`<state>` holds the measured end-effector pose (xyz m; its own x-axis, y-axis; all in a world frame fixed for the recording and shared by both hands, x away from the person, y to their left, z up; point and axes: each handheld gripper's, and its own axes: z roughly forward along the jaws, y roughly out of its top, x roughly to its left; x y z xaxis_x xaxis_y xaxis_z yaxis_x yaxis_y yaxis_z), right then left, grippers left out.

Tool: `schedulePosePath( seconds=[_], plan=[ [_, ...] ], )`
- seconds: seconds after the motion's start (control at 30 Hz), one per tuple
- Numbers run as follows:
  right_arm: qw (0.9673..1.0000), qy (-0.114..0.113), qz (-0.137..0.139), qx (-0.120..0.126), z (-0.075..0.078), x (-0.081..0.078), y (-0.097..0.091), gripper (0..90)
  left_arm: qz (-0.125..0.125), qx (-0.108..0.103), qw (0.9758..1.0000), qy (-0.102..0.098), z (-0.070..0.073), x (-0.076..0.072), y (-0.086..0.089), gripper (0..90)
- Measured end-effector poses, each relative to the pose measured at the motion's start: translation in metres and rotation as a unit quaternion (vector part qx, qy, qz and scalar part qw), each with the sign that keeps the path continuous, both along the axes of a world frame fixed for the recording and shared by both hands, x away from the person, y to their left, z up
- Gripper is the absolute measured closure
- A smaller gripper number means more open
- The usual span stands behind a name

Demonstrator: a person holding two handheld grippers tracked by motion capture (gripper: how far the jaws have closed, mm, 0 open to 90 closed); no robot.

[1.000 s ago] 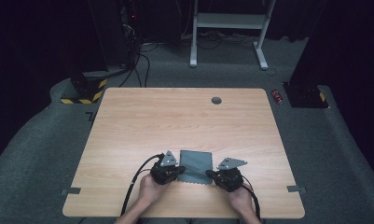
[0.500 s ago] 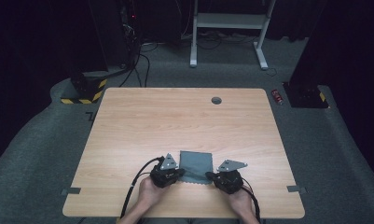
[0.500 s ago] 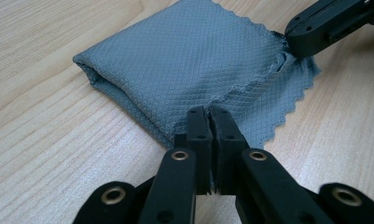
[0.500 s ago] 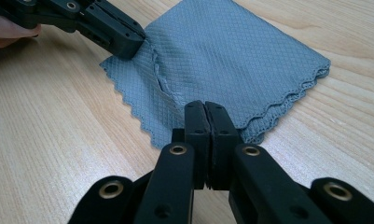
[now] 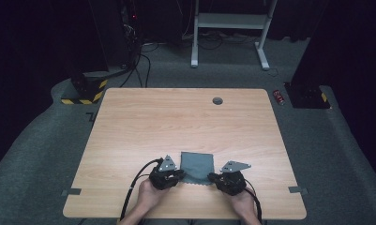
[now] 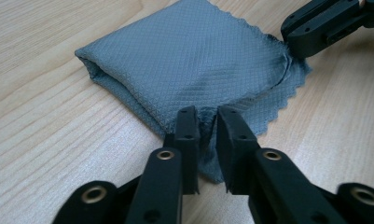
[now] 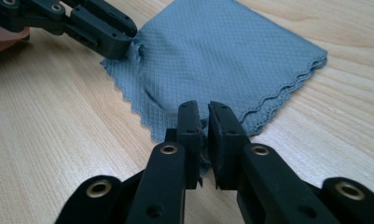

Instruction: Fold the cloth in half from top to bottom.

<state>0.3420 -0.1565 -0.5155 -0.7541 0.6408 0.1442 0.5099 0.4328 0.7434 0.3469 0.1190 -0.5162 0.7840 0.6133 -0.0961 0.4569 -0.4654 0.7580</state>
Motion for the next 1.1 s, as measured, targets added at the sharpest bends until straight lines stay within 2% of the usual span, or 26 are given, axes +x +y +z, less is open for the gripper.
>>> schedulePosePath(
  seconds=[0.27, 0.33, 0.47, 0.67, 0.83, 0.9, 0.97, 1.1],
  plan=[
    [0.9996, -0.007, -0.010, 0.024, 0.009, 0.000, -0.004, 80.2, 0.012, -0.041, 0.9991, 0.002, 0.013, 0.001, 0.007, 68.4],
    [0.9996, -0.009, -0.012, 0.023, 0.010, 0.001, -0.002, 80.2, 0.014, -0.042, 0.9990, 0.001, 0.015, 0.003, 0.006, 67.4],
    [0.9998, -0.010, -0.014, 0.014, 0.009, 0.004, 0.006, 80.3, 0.018, -0.028, 0.9994, 0.002, 0.014, 0.008, 0.001, 65.8],
    [0.9998, -0.013, -0.014, -0.004, 0.003, 0.003, 0.013, 79.5, 0.007, 0.002, 1.0000, 0.005, 0.005, 0.006, -0.007, 64.9],
    [0.9996, -0.016, -0.013, -0.020, -0.001, -0.003, 0.012, 75.8, 0.004, 0.013, 0.9999, 0.008, 0.001, 0.001, -0.003, 63.9],
    [0.9993, -0.018, -0.012, -0.030, -0.005, -0.006, 0.010, 73.9, 0.004, 0.021, 0.9998, 0.005, 0.000, -0.002, -0.001, 63.1],
    [0.9991, -0.025, -0.014, -0.030, -0.007, -0.009, 0.008, 73.3, 0.003, 0.031, 0.9995, 0.004, -0.002, -0.005, 0.001, 62.7],
    [0.9985, -0.036, -0.011, -0.041, -0.007, -0.011, 0.010, 70.1, 0.009, 0.024, 0.9997, 0.008, -0.001, -0.007, 0.008, 61.2]
  ],
)
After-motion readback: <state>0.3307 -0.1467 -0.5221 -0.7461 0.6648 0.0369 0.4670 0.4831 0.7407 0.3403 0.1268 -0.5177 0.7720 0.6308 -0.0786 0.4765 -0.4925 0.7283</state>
